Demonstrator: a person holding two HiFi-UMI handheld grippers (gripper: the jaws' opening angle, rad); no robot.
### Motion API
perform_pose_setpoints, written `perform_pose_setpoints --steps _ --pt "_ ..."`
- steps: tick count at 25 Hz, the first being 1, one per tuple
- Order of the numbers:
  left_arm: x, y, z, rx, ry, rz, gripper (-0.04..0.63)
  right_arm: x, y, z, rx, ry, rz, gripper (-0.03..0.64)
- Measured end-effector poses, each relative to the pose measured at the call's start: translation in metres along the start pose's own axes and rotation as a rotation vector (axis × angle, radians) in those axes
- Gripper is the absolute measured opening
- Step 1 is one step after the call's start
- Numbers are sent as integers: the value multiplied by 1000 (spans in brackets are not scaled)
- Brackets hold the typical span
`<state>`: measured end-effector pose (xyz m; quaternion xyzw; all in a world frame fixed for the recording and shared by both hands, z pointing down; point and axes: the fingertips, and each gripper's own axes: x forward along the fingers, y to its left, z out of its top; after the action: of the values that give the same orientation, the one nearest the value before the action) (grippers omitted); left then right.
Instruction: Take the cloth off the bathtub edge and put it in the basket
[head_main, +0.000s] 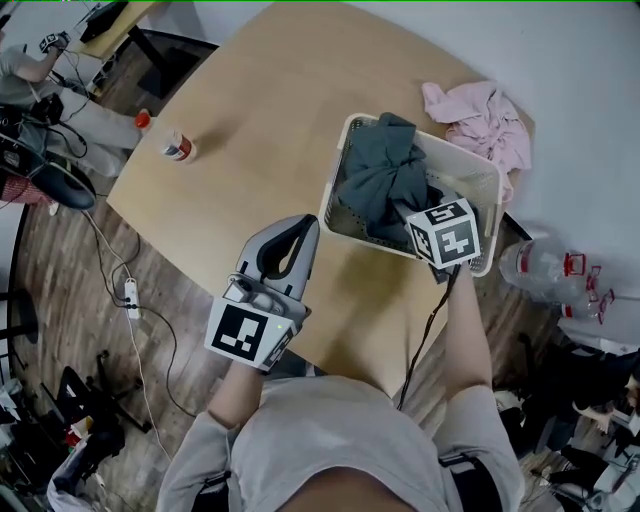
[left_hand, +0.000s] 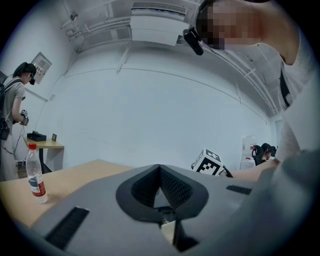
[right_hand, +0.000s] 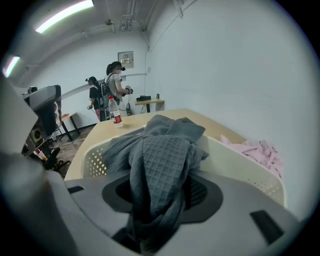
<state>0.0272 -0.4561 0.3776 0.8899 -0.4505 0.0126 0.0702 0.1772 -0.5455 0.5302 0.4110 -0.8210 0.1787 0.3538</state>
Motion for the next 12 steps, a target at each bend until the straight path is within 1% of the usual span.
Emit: perform_pose_setpoints --steps 3,8,12 --pt "-1 5 -4 -5 6 7 -3 10 5 -7 -24 80 28 202" --pt "-2 11 -7 -13 13 18 -3 28 6 -21 -193 202 -8 206" --pt "-4 15 -9 -15 18 26 -3 40 10 -34 -290 291 10 206"
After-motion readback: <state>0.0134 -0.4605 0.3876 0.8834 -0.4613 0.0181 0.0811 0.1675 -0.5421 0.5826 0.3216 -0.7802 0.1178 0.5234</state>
